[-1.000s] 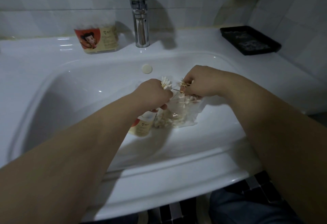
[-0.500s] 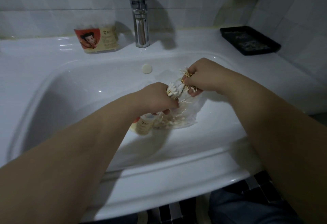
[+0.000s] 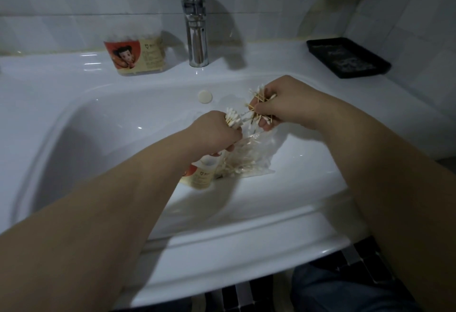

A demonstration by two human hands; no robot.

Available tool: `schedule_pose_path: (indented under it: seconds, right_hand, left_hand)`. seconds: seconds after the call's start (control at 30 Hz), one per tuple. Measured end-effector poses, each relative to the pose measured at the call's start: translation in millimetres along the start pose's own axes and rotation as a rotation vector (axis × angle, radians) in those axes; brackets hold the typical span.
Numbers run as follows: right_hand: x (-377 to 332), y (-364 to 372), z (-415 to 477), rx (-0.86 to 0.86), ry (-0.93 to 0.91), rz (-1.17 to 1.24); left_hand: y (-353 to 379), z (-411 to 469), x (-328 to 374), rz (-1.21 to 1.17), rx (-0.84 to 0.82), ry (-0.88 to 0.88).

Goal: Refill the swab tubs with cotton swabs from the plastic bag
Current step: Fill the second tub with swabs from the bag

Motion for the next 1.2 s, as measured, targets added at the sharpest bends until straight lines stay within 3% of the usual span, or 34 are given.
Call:
schedule_pose_path:
  seconds: [0.23, 0.33, 0.57, 0.8, 1.0, 1.2]
  right_hand:
    - [8, 0, 0, -0.038, 0.072, 0.134]
    - [9, -1, 0, -0.041, 0.042, 0.047]
    - [5, 2, -3, -0.105, -0.052, -0.088]
    - [-3, -7, -2, -0.010, -0.134, 0.036]
    - [2, -7, 2, 0.040, -0.129, -0.031]
    - [-1, -3, 4, 0.100, -0.129, 0.009]
  left_hand:
    - [-3, -1, -1, 0.009, 0.025, -0.017]
    - [-4, 0, -1, -0.024, 0.057, -0.017]
    - [-12, -1, 1, -0.381, 0.132, -0.015]
    - [-5, 1, -4, -0.517, 0.061, -0.076]
    - [-3, 3, -2, -0.678, 0.025, -0.083]
    - [5, -3, 7, -0.599, -0.096, 0.010]
Point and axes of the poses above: each hand's wrist, its own z-axis towards the middle knuckle, its own y-axis out of the palm, x = y × z, the point moved 6 cm from there along z, towards the middle knuckle, and after that the axes turned 7 degrees about -z, right-handed, at the moved point
